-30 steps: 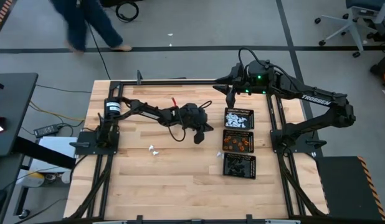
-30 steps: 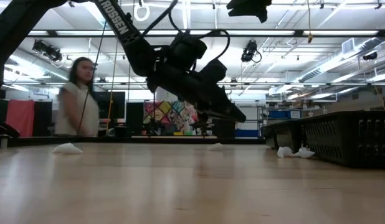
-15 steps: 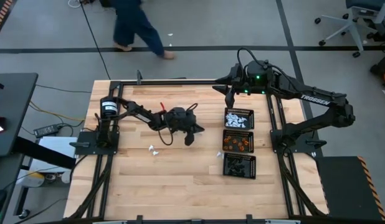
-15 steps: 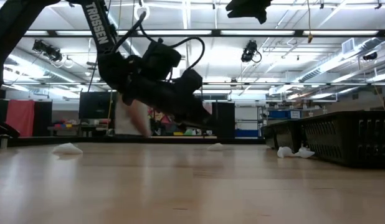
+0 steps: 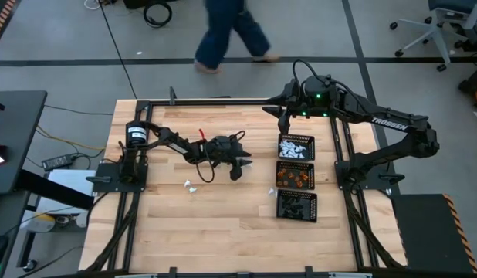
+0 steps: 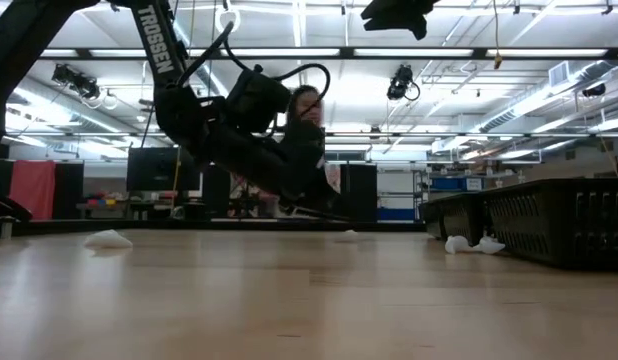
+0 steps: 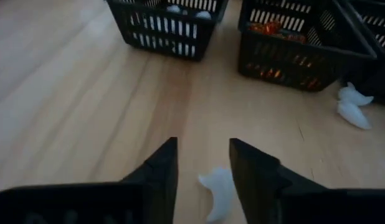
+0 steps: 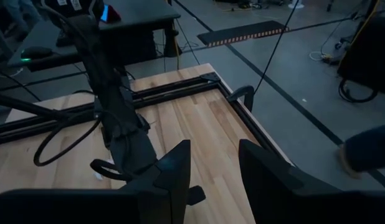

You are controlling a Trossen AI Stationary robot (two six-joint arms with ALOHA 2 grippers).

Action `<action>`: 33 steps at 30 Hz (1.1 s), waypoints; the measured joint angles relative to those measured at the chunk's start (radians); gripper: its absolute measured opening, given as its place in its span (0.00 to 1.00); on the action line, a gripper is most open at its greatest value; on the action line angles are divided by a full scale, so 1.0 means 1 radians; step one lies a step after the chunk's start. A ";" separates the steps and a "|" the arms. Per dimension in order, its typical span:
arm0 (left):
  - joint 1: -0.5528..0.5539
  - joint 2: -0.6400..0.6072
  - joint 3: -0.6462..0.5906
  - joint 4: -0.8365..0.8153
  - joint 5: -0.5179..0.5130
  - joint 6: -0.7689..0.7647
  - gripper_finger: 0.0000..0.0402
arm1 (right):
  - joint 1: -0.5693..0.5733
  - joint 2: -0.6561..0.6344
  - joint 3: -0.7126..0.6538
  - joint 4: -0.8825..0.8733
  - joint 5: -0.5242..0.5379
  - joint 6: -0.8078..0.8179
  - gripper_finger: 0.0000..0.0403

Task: Sort Halloween decoration
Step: Put the white ghost toy into the top black bin

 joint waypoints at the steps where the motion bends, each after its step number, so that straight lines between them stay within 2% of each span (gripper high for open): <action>1: -0.005 0.006 0.000 0.001 0.000 -0.008 0.34 | 0.000 0.002 0.000 0.001 0.000 0.000 0.35; 6: -0.030 0.037 0.000 0.033 0.000 -0.028 0.39 | 0.000 0.006 0.000 0.003 0.000 -0.002 0.35; 12: -0.049 0.068 0.002 0.075 -0.060 -0.035 0.40 | 0.000 0.007 0.000 0.001 0.000 -0.002 0.35; 21: -0.050 0.118 0.002 0.113 -0.071 -0.033 0.39 | 0.000 0.007 0.000 0.001 -0.019 0.007 0.35; 25: -0.059 0.117 0.005 0.089 -0.079 -0.031 0.35 | 0.000 0.007 0.000 0.001 -0.019 0.008 0.35; 33: -0.075 0.116 0.005 0.060 -0.077 -0.064 0.20 | 0.000 0.007 0.000 0.002 -0.019 -0.001 0.35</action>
